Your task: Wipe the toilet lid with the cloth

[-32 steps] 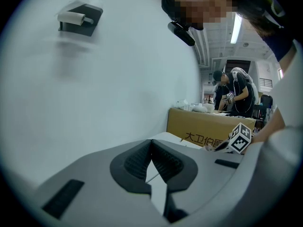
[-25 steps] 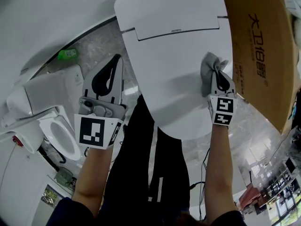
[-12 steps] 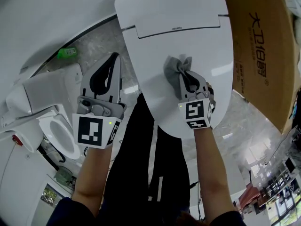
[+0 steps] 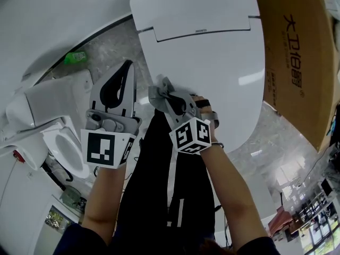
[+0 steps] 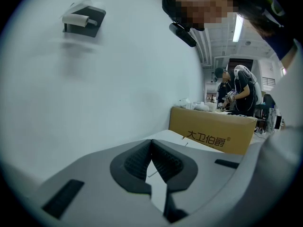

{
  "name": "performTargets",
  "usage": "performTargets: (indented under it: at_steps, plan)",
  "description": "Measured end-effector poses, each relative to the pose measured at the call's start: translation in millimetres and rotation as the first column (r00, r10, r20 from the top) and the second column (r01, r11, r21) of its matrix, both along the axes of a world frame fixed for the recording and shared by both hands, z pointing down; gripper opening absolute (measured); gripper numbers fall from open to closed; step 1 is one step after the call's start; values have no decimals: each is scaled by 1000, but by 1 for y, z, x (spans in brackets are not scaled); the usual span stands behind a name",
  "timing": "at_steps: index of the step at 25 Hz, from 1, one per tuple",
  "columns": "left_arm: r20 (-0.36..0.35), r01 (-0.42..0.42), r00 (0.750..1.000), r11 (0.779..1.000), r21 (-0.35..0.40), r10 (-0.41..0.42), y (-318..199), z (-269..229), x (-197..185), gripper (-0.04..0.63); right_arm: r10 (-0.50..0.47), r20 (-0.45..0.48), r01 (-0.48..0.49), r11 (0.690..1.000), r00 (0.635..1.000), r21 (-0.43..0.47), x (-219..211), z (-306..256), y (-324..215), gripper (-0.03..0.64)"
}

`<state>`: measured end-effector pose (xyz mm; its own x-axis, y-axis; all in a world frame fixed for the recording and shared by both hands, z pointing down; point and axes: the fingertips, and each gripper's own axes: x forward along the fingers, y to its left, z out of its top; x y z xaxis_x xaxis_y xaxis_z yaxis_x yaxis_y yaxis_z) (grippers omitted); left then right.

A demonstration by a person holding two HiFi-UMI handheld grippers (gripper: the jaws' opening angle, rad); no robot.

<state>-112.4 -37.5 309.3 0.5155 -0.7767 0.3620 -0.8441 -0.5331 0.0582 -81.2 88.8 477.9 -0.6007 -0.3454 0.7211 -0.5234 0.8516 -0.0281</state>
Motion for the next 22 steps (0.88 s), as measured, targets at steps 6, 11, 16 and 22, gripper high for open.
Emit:
performTargets:
  at_steps: [6,11,16,22]
  plan:
    - [1,-3,1000,1000,-9,3,0,4,6,13,-135,-2,135,991,991,-8,-17,2,21,37]
    - [-6,-9,1000,1000,-1,9,-5,4,11,13,-199,1,199,980,980,3,-12,3,30,37]
    - [-10,-19,1000,1000,8,19,-10,0,16,13,-172,-7,172,985,985,-3,6,3,26,37]
    - [-13,-26,1000,1000,1,26,-10,1,20,14,-71,-25,71,997,997,2,45,3,14,37]
